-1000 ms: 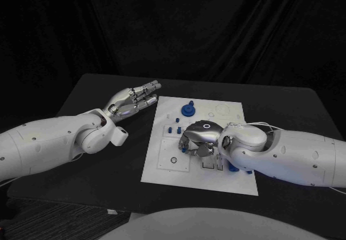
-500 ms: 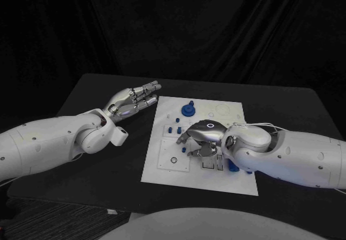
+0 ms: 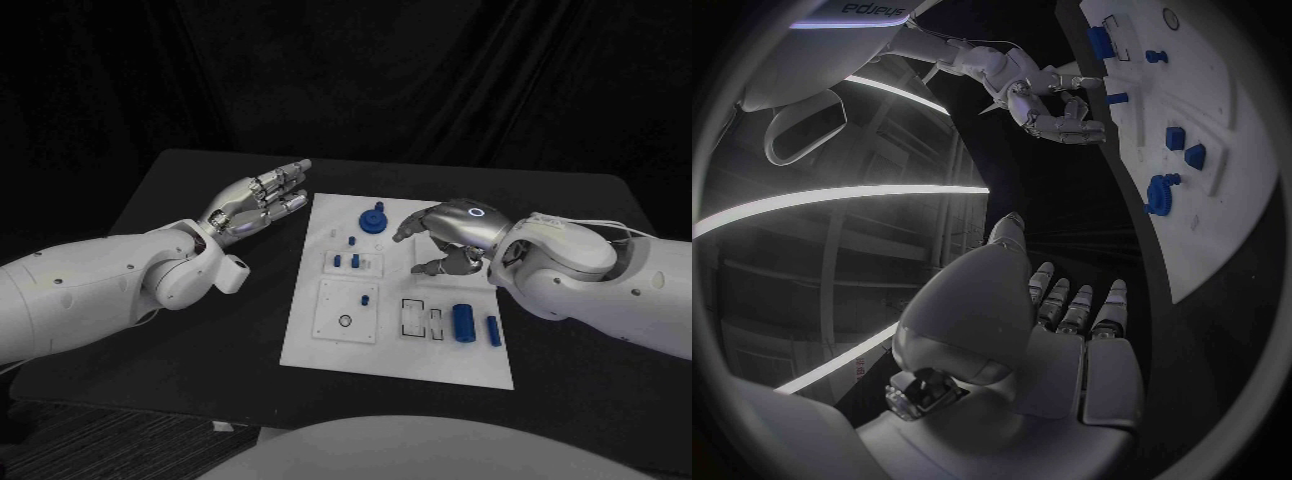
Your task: Assemble the parts on the task board
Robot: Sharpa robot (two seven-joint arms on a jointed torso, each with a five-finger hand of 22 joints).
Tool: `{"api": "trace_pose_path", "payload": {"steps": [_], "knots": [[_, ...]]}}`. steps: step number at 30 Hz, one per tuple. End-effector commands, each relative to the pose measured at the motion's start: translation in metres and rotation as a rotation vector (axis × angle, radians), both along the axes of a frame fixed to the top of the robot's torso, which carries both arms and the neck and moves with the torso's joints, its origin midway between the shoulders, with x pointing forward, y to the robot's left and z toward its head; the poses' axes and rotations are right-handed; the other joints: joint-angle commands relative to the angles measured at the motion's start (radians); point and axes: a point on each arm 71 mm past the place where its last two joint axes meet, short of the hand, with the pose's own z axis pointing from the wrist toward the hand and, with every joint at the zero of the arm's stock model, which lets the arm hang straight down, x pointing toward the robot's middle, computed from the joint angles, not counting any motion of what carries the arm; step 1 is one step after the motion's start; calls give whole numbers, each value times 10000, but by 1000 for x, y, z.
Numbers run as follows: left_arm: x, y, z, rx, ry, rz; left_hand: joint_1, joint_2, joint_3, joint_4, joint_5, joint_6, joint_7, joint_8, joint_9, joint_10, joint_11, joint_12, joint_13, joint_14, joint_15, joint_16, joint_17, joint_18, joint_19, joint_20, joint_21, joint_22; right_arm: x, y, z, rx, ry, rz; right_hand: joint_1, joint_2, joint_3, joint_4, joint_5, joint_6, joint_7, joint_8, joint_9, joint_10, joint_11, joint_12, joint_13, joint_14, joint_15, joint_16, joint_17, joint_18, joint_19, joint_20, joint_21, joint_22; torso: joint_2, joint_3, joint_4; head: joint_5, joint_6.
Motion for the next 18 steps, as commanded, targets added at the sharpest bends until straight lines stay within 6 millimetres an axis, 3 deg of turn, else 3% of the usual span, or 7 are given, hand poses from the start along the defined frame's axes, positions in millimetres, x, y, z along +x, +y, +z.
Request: {"api": "trace_pose_path", "payload": {"steps": [1,3,4,5,11,14,18], "knots": [[0,-1,1,-162,-128,25,85,-24,-55,4,58,-538,-450,-63,-54,12,138,-67,-9,-5,44,-36,-17,173,-33,4,39,-17,3,-13,3,130,-102,-711,-35,-106,-93,43,-185,-388,-93,-134,-104,-77,10,-85,-139,95,22,4,-55,-104,82,-37,1,788,0,-4,-16,-46,45],[0,0,1,-164,-143,38,95,-11,-74,11,53,-1085,-1107,-131,-124,17,165,-134,-14,-5,66,-36,-17,171,-31,24,38,-45,4,-22,1,71,9,-962,-47,-131,-116,49,-251,-555,-283,-181,-168,-67,50,-86,-236,116,42,11,-52,-114,105,-28,15,793,10,-3,-19,-52,56],[0,0,1,-163,-147,44,93,-8,-78,15,53,-1145,-1188,-139,-132,16,157,-148,-16,-5,66,-36,-17,171,-31,25,38,-51,4,-26,-1,33,72,-1063,-61,-146,-130,51,-263,-536,-291,-180,-171,-64,55,-85,-251,118,45,8,-60,-115,110,-27,19,794,10,-3,-24,-51,64],[0,0,1,-161,-151,53,82,3,-89,33,43,-1321,-1486,-165,-160,9,140,-188,-21,-5,71,-36,-17,170,-33,31,36,-70,4,-30,-3,-14,153,-1178,-91,-170,-152,57,-294,-515,-301,-175,-178,-67,59,-87,-278,124,50,9,-65,-115,112,-23,9,793,9,-4,-27,-51,64],[0,1,1,-152,-168,95,89,8,-95,32,48,-1464,-1660,-190,-186,9,171,-215,-22,-5,101,-36,-17,170,-28,42,38,-75,2,-44,-13,-169,429,-1528,-255,-216,-217,63,-491,-451,-319,-161,-213,35,63,-38,-382,131,60,-1,-102,-116,128,-12,0,796,6,-9,-45,-59,92],[0,2,1,-149,-162,101,96,11,-97,29,56,-1540,-1778,-205,-202,38,222,-186,-13,-5,121,-36,-17,171,-22,50,42,-68,2,-48,-16,-225,518,-1622,-345,-99,-153,50,-646,-294,-336,-136,-232,359,58,122,-442,179,56,42,-68,-125,180,-11,66,815,32,4,-25,-103,139],[-1,2,0,-151,-147,93,107,23,-96,26,60,-1595,-1818,-217,-214,125,434,-89,9,-5,116,-36,-17,175,-2,67,53,-34,2,-50,-19,-300,614,-1675,-378,20,-69,32,-709,-124,-316,-115,-249,691,61,266,-510,208,60,59,-77,-132,225,-8,95,826,36,20,-29,-142,130]]}}
